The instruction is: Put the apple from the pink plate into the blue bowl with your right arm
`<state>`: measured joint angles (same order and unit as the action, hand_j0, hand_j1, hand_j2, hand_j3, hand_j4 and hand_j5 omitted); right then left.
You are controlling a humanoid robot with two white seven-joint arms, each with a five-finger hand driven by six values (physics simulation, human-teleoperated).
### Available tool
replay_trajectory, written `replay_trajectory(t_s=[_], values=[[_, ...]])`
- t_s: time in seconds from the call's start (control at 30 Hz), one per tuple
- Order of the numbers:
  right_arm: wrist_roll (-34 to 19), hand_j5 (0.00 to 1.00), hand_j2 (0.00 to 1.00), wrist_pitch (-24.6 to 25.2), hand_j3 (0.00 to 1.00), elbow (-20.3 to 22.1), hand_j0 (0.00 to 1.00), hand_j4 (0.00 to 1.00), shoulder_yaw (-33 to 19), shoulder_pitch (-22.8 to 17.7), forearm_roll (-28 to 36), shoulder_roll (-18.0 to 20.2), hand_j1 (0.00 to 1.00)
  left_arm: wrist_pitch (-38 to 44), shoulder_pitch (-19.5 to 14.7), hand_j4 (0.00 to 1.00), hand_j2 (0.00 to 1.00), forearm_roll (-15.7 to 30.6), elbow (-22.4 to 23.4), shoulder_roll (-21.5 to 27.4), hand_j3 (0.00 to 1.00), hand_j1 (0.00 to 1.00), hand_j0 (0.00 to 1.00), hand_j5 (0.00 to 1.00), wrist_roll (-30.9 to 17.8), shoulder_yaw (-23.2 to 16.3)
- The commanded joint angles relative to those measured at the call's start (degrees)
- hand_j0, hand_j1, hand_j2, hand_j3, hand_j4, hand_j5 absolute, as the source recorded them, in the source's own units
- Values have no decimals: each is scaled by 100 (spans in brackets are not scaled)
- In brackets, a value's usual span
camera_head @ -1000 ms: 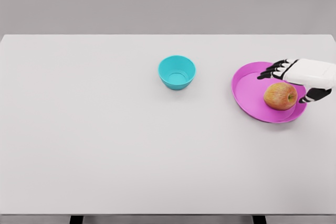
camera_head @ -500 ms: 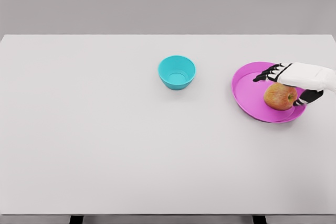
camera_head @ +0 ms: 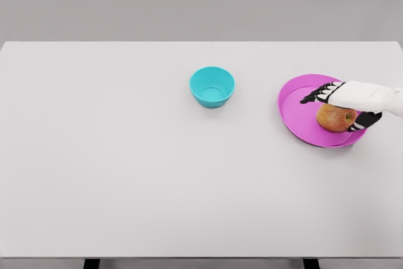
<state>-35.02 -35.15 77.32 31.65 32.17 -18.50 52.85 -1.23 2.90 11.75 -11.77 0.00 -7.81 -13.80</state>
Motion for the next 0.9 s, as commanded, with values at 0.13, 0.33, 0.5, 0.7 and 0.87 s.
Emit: replay_trajectory(t_s=[0.13,0.33,0.5,0.7,0.87], values=[[2,100,100,15,100,-146,100,100,-1,0,30,15,100,0,0,100,100,3,-1,0,100,100,100,100,-1,0],[2,100,100,15,100,-199,100,100,7,0,30,15,100,0,0,100,100,3,-1,0,100,100,100,100,-1,0],[2,100,100,15,100,-358,100,100,69,0,30,-11,100,0,0,100,100,3,-1,0,100,100,100,100,-1,0],[2,100,100,15,100,-384,100,100,87,26,30,-29,100,0,0,100,100,3,-1,0,100,100,100,100,-1,0],[2,100,100,15,100,-489,100,100,104,44,30,-90,100,0,0,100,100,3,-1,0,100,100,100,100,-1,0]])
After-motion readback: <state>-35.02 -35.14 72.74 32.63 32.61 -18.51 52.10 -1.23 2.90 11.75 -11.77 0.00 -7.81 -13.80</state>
